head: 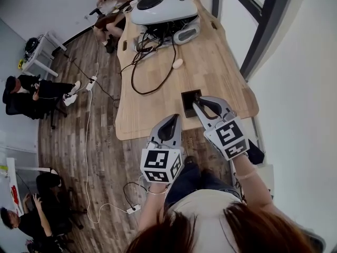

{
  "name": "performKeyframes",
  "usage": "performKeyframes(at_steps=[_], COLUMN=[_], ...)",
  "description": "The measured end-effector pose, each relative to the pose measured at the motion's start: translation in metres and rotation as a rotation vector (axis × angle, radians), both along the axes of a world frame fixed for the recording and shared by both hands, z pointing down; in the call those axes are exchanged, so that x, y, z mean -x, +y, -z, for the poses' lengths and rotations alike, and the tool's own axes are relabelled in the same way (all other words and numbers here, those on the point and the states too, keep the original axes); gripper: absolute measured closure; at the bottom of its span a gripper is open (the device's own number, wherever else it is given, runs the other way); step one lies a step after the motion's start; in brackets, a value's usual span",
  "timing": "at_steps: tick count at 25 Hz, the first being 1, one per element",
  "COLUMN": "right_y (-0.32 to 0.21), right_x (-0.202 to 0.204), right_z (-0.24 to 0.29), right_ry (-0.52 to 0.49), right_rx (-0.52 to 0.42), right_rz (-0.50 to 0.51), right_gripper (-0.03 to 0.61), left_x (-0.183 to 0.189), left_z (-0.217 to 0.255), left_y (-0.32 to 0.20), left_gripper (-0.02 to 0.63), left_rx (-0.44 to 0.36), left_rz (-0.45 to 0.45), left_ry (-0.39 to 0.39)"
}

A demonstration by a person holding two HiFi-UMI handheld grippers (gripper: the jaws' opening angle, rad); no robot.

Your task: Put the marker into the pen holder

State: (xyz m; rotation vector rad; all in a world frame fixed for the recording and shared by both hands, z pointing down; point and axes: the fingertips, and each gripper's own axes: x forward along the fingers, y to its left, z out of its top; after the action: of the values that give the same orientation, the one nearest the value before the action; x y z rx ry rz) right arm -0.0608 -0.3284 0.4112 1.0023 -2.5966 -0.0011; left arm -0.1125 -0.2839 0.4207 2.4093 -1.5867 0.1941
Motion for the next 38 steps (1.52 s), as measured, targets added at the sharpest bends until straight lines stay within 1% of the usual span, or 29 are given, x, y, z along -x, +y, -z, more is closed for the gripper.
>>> performKeyframes(at_steps=[3, 7, 15, 22, 31, 38], right_y=[-0.007, -0.017, -0.033, -0.05, -0.066, -0.072], right_x=[0.007, 0.012, 0.022, 0.027, 0.035, 0.035], right_z=[-0.008, -0.025, -0.059, -0.089, -0.126, -0.147], right_ry=[0.01, 0.049, 0.148, 0.252, 0.337, 0.398], right_rx=[0.018, 0.036, 0.068, 0.115, 0.208, 0.263], right_rz=[0.003, 0.007, 0.033, 0.054, 0.085, 0.097], right_gripper=[0.514, 0.514, 0.514, 0.514, 0.512, 0.512], left_x=[0.004, 0.007, 0.014, 0.017, 0.021, 0.022], left_z=[-0.003, -0.007, -0.012, -0.017, -0.027, -0.036], left_y=[-0.006, -0.015, -0.028, -0.038, -0.052, -0.058], left_gripper=[0.595, 0.595, 0.595, 0.595, 0.595, 0.595], left_rx=[0.003, 0.008, 0.015, 0.022, 0.045, 0.066], left_rz=[-0.005, -0.01, -0.014, -0.014, -0.02, -0.021], left_ry=[0.002, 0.004, 0.008, 0.01, 0.017, 0.022])
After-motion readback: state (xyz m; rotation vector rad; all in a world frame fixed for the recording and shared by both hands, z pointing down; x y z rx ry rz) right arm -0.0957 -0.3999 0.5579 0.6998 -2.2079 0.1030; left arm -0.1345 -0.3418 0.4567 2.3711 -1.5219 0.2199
